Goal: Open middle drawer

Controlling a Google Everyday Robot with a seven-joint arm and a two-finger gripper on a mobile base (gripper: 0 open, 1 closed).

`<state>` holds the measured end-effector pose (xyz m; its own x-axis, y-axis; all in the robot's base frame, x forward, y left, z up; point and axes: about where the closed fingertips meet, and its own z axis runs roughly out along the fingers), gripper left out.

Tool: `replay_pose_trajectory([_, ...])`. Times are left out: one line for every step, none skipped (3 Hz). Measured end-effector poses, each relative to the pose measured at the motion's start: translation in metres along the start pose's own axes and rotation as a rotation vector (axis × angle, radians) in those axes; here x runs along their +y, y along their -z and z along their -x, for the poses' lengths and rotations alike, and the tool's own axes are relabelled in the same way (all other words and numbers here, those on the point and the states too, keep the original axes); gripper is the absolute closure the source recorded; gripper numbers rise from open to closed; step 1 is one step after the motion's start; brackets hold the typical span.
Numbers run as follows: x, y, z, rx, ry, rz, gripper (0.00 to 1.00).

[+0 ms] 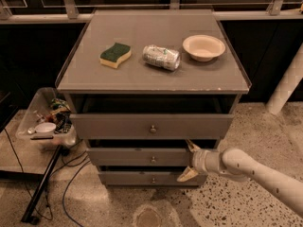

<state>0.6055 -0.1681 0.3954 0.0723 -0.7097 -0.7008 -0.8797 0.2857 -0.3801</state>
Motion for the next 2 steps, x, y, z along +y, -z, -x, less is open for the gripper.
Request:
replay_pose_trajectory([0.0001, 0.0001, -0.0008, 0.002, -0.001, 0.0, 0.0])
replay_pose_trajectory([0.0002, 0.0001, -0.0008, 0.001, -0.001, 0.0, 0.18])
